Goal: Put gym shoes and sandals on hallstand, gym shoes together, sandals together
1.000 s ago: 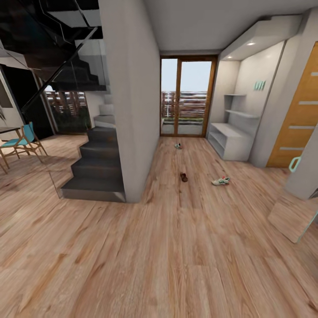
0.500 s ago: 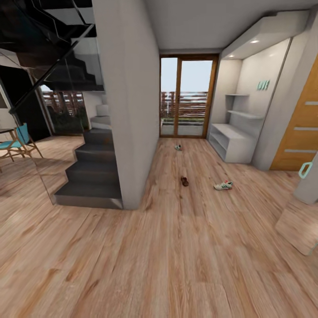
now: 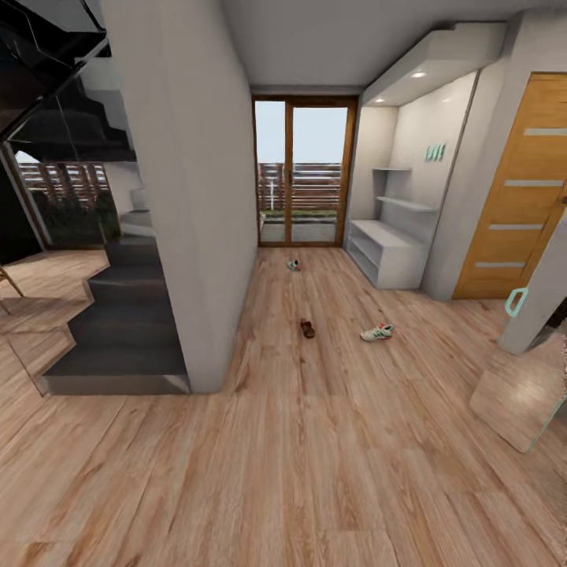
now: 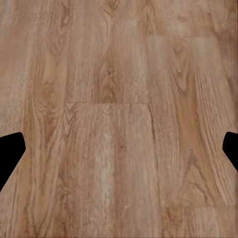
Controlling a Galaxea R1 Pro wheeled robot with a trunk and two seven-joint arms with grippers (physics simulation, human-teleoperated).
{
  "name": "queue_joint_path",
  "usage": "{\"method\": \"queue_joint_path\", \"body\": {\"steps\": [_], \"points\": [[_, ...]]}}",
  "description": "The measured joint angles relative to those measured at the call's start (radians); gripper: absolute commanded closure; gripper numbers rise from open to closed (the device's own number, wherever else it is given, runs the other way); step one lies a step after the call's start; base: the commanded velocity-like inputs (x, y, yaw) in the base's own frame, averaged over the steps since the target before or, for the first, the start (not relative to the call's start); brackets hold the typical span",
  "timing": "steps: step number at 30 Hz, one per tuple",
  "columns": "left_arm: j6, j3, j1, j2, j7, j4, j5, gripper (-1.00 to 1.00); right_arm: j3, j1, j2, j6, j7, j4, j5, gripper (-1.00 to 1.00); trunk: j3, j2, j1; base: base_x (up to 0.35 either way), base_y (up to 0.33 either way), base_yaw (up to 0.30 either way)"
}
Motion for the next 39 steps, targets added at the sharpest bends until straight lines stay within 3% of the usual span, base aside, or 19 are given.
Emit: {"method": "queue_joint_path", "body": {"steps": [7, 39], "points": [[0.0, 0.0, 0.0, 0.0, 0.0, 0.0, 0.0, -1.0, 0.0, 0.0, 0.0, 0.0, 0.0, 0.0, 0.0, -1.0, 0.0, 0.0, 0.0, 0.337, 0.0, -0.135], [0.0, 0.0, 0.0, 0.0, 0.0, 0.0, 0.001, -1.0, 0.0, 0.0, 0.0, 0.0, 0.0, 0.0, 0.0, -1.0, 0.0, 0.0, 0.0, 0.337, 0.0, -0.003]]}}
